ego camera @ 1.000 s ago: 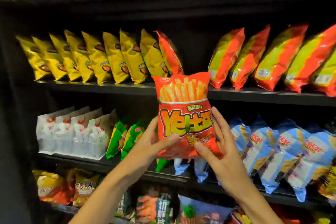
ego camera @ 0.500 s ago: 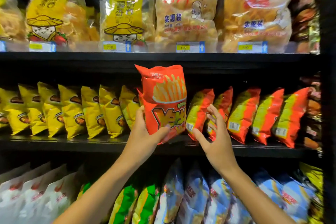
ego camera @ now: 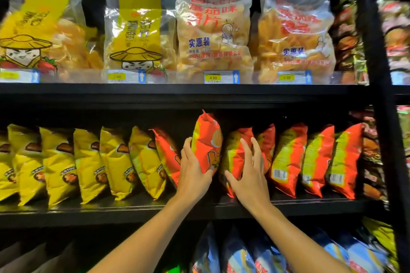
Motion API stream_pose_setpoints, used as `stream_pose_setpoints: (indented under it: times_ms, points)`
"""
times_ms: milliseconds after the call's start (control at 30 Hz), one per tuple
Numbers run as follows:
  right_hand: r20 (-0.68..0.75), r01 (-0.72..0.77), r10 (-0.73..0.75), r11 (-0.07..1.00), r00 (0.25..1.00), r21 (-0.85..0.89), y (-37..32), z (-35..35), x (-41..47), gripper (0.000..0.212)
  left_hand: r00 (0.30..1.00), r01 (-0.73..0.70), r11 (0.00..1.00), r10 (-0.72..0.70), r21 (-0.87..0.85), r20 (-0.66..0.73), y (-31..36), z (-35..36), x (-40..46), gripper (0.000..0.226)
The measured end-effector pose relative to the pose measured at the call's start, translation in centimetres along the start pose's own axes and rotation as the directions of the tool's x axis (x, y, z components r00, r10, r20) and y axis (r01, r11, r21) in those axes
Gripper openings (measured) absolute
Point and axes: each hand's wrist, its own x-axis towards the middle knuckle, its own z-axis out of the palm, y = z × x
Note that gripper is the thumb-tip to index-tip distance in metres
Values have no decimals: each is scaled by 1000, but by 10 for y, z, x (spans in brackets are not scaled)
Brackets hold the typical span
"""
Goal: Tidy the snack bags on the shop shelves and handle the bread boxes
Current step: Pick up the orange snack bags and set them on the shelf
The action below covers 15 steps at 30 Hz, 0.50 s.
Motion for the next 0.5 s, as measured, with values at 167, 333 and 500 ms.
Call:
stream_pose_setpoints:
  times_ms: [167,333,500]
  points:
    - [19,27,-26,999,999,-24,8,5,-2,104,996,2,994,-13,113,93,-16,15,-2,110]
    - [22,19,-18,999,1000,-48,11,7,-2,95,981,29,998,-38,50,189,-23,16,-5,108]
    - [12,48,-47,998,999,-51,14,11,-2,87,977,-30,996,12,82,215,-25,17,-2,101]
